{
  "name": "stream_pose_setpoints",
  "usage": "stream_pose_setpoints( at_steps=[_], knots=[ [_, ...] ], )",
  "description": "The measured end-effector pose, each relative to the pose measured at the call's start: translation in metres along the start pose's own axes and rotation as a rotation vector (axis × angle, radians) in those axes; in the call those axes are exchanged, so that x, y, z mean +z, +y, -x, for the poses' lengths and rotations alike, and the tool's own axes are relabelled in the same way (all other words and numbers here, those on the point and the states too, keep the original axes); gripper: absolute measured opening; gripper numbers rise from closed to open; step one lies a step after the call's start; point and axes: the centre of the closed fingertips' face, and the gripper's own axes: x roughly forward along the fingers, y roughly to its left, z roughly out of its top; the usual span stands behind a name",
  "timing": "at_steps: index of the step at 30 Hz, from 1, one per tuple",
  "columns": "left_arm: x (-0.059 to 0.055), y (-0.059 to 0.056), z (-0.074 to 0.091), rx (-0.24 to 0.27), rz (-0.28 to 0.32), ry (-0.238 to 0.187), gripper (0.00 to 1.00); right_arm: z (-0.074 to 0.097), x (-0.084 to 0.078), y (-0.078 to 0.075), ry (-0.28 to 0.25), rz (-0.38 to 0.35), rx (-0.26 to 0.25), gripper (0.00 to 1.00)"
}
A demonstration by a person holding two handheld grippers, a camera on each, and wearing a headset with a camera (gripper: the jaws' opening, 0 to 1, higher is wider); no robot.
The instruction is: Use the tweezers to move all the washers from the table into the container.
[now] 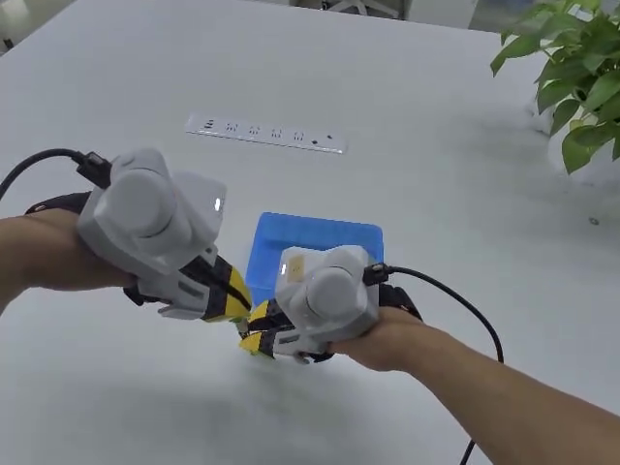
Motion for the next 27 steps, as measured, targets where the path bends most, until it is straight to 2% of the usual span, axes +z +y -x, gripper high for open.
stream_pose_setpoints(
  at_steps=[7, 10, 11, 27],
  knots=[
    [-0.002, 0.001, -0.004, -0.007, 0.011, -0.007, 0.05, -0.001, -0.004, 0.001, 0.006, -0.004, 0.001, 0.12],
    [-0.005, 0.0, -0.006, -0.012, 0.007, 0.008, 0.06, -0.004, -0.01, 0.002, 0.023, 0.001, 0.008, 0.12],
    [-0.003, 0.001, -0.006, -0.01, 0.015, -0.008, 0.05, -0.004, -0.011, 0.003, 0.032, 0.011, 0.01, 0.12],
    [-0.005, 0.006, -0.005, -0.002, 0.024, -0.016, 0.05, -0.006, -0.007, -0.003, 0.026, 0.007, 0.005, 0.12]
  ],
)
